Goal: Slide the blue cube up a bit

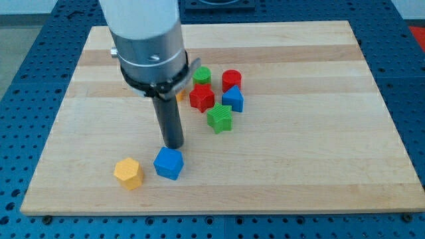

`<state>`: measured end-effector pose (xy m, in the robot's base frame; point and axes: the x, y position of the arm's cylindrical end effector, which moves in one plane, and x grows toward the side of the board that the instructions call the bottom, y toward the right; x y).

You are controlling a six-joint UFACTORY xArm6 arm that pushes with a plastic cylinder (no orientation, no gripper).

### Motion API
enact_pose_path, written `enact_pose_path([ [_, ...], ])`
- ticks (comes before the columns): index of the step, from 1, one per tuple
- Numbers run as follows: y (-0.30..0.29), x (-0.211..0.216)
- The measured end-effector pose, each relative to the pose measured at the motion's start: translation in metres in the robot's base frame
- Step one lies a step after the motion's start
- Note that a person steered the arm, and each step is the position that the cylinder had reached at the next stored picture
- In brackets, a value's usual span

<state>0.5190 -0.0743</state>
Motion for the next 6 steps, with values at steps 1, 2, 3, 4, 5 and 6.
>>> enact_pose_path([
  [1,0.031,0.013],
  [2,0.041,0.049],
  [3,0.025,0.073],
  [4,-0.006,0.073],
  [5,-0.029,0.066],
  [6,-0.029,0.053],
])
